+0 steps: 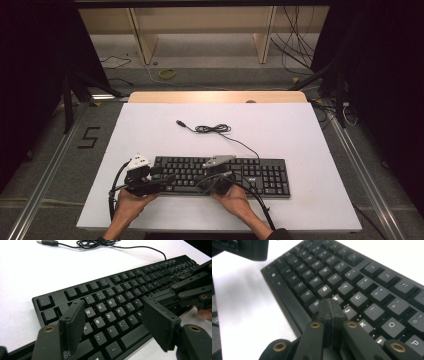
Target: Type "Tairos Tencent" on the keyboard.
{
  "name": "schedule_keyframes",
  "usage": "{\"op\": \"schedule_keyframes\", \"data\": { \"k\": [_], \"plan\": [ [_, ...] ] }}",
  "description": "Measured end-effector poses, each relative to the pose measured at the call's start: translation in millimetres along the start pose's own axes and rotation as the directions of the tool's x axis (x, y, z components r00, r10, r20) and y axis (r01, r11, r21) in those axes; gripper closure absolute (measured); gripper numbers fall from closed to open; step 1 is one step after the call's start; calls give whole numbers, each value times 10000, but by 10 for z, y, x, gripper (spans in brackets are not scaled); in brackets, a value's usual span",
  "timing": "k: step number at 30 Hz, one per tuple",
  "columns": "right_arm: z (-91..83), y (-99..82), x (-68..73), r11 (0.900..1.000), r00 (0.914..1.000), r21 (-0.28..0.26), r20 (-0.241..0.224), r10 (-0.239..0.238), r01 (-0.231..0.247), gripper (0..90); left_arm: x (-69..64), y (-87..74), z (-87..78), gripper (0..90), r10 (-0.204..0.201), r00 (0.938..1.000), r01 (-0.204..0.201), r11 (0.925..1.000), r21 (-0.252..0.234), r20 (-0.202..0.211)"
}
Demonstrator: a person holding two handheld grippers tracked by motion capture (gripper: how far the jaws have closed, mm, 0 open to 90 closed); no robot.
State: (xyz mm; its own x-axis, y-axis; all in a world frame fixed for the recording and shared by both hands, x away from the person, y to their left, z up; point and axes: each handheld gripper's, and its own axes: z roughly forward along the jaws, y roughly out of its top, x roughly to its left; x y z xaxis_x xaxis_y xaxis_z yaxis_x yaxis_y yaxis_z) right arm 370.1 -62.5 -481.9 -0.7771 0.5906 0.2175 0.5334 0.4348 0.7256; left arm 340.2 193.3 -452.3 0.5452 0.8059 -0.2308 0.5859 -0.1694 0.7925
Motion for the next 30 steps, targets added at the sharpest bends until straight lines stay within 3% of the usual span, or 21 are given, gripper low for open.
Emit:
{"op": "schedule_keyframes", "data": {
  "k": [8, 15, 21, 27, 30],
  "plan": [
    [-91, 27, -16, 9992, 9999, -375, -30, 104, -105, 900, 5, 5, 0, 336, 30, 10000, -30, 10000, -9, -47],
    [-127, 35, -20, 9985, 9998, -515, -91, 158, -162, 847, 4, 9, 6, 337, 35, 10000, -35, 10000, 7, -45],
    [-157, 38, -24, 9975, 9996, -656, -145, 245, -254, 751, -3, 12, 14, 333, 47, 10000, -47, 10000, 42, 1],
    [-210, 29, -36, 9961, 9991, -812, -274, 326, -348, 559, -16, 15, 29, 345, 125, 9999, -125, 9999, 71, 60],
    [-238, 20, -46, 9952, 9989, -897, -302, 358, -384, 517, -26, 16, 31, 384, 159, 9998, -160, 9998, 99, 118]
  ]
}}
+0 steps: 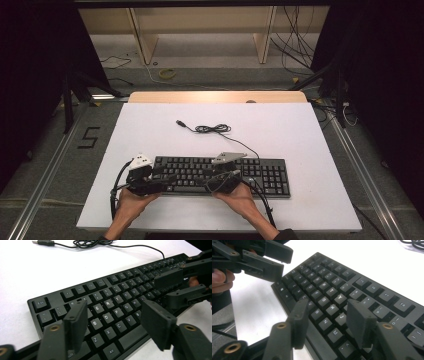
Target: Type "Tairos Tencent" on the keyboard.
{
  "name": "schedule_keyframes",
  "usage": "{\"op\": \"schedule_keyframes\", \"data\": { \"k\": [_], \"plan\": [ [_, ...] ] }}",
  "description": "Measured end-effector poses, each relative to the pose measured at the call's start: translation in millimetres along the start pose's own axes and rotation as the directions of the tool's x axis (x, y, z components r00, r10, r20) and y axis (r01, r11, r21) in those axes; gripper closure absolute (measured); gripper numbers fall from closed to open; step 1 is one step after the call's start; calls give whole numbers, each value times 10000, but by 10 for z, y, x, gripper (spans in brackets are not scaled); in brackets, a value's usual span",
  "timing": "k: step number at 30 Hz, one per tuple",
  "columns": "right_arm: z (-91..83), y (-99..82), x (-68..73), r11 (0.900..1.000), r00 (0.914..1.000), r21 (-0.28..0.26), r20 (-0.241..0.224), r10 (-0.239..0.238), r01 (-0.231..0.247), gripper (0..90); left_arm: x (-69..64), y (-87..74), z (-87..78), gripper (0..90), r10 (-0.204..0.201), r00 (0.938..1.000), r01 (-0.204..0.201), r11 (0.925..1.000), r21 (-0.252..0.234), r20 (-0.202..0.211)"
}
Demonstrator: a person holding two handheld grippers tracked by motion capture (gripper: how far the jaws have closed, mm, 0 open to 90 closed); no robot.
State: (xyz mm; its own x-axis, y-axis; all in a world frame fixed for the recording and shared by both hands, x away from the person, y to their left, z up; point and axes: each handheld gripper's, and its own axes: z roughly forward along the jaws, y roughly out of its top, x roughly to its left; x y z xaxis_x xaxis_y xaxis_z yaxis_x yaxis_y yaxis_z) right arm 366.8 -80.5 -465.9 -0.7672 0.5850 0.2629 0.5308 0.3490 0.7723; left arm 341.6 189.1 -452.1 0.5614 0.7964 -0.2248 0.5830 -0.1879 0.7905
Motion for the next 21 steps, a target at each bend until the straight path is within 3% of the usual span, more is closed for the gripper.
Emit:
{"op": "schedule_keyframes", "data": {
  "k": [13, 21],
  "plan": [
    [-122, -29, -55, 9993, 9997, -293, 142, 223, -218, 420, -58, 6, 61, 678, 467, 9984, -477, 9984, 301, 331],
    [-190, -45, -88, 9986, 9995, -473, 226, 231, -220, 410, -106, 11, 155, 852, 802, 9958, -837, 9931, 824, 447]
  ]
}}
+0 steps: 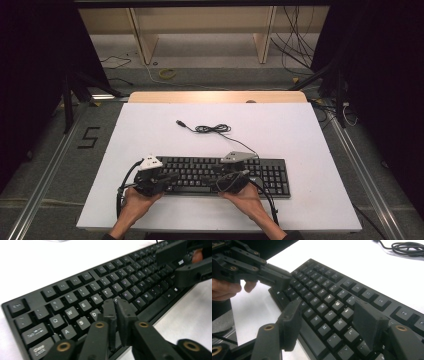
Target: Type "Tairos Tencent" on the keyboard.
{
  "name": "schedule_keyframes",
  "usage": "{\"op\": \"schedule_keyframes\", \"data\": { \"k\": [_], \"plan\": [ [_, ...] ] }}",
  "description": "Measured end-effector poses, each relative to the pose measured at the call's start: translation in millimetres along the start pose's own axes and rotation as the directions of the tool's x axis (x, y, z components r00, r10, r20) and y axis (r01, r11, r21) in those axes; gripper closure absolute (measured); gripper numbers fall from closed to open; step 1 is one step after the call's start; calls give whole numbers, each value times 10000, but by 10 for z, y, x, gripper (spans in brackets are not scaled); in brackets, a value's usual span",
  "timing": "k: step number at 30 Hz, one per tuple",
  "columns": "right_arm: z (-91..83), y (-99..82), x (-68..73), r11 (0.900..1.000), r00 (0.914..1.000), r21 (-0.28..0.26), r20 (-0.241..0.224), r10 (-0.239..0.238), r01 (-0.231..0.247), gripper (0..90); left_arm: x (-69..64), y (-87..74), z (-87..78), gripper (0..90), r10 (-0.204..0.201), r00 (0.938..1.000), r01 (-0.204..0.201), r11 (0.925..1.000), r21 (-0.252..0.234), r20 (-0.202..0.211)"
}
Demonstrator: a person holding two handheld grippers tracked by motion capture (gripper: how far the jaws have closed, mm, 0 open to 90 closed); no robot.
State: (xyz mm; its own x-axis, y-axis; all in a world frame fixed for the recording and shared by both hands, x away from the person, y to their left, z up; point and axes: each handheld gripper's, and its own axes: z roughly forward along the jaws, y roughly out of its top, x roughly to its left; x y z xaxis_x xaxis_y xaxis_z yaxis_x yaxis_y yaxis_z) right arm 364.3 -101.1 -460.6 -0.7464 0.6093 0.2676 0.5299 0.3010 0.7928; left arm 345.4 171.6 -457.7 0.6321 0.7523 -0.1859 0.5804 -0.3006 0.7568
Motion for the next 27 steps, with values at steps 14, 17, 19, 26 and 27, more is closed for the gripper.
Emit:
{"op": "schedule_keyframes", "data": {
  "k": [14, 17, 19, 26, 27],
  "plan": [
    [-89, -25, -17, 9996, 10000, -287, 44, 40, -38, 375, -40, -19, 169, 887, 112, 9999, -114, 9961, 880, 25],
    [-112, -37, -23, 9995, 10000, -317, 74, 38, -36, 374, -37, -22, 183, 887, 122, 9999, -118, 9952, 970, -33],
    [-127, -45, -27, 9994, 10000, -334, 75, 41, -39, 374, -32, -25, 191, 887, 125, 9999, -119, 9948, 1013, -58],
    [-176, -69, -41, 9994, 9999, -356, 104, 41, -37, 374, -26, -34, 219, 888, 70, 9999, -56, 9943, 1065, -129],
    [-183, -71, -43, 9993, 9999, -361, 105, 56, -52, 374, -26, -32, 219, 888, 84, 9999, -68, 9939, 1104, -137]
  ]
}}
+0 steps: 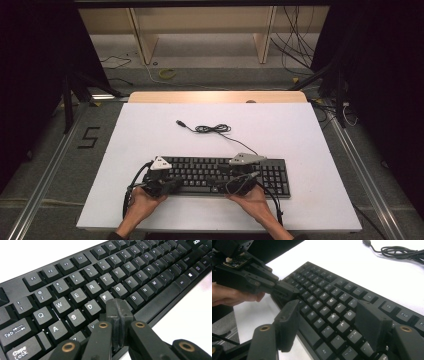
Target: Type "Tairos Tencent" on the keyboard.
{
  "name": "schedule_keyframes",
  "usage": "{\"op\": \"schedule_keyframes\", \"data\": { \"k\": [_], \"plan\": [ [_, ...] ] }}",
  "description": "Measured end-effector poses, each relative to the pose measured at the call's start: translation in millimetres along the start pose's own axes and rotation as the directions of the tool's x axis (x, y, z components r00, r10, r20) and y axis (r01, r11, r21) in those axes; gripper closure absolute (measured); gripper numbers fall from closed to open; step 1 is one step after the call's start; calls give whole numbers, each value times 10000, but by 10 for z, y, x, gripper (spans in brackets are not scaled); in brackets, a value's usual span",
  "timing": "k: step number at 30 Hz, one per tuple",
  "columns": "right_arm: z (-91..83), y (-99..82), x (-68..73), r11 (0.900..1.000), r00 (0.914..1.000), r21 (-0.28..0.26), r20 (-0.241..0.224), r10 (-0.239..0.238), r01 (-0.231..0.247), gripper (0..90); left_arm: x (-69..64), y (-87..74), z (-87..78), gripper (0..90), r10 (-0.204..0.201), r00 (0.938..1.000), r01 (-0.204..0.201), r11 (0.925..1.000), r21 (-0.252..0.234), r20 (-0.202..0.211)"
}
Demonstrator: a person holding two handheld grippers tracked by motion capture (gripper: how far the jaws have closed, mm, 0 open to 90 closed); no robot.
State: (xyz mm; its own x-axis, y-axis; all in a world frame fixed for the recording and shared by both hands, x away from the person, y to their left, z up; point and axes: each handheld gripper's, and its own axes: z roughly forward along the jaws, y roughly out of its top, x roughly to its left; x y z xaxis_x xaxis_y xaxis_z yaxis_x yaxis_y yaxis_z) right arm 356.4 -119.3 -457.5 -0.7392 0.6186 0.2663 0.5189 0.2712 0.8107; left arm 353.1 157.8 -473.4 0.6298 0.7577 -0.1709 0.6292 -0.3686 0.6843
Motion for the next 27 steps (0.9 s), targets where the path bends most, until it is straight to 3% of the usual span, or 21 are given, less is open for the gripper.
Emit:
{"op": "schedule_keyframes", "data": {
  "k": [10, 15, 19, 24, 27],
  "plan": [
    [-36, -17, -12, 10000, 10000, -25, 53, -25, 25, 375, 2, -3, 20, 889, 93, 9999, -91, 9999, 139, -103],
    [-53, -18, -12, 10000, 10000, -44, 40, -4, 4, 375, 63, 57, -80, 862, -259, 9991, 242, 9985, -497, -344],
    [-67, -20, -17, 10000, 10000, -66, 48, 38, -38, 370, 130, 111, -135, 765, -578, 9971, 534, 9947, -875, -490],
    [-82, -31, -23, 10000, 10000, -86, 51, 51, -50, 360, 174, 164, -130, 590, -830, 9947, 769, 9924, -959, -610],
    [-95, -35, -28, 9999, 10000, -113, 55, 59, -58, 358, 187, 189, -128, 533, -986, 9932, 919, 9903, -1042, -612]
  ]
}}
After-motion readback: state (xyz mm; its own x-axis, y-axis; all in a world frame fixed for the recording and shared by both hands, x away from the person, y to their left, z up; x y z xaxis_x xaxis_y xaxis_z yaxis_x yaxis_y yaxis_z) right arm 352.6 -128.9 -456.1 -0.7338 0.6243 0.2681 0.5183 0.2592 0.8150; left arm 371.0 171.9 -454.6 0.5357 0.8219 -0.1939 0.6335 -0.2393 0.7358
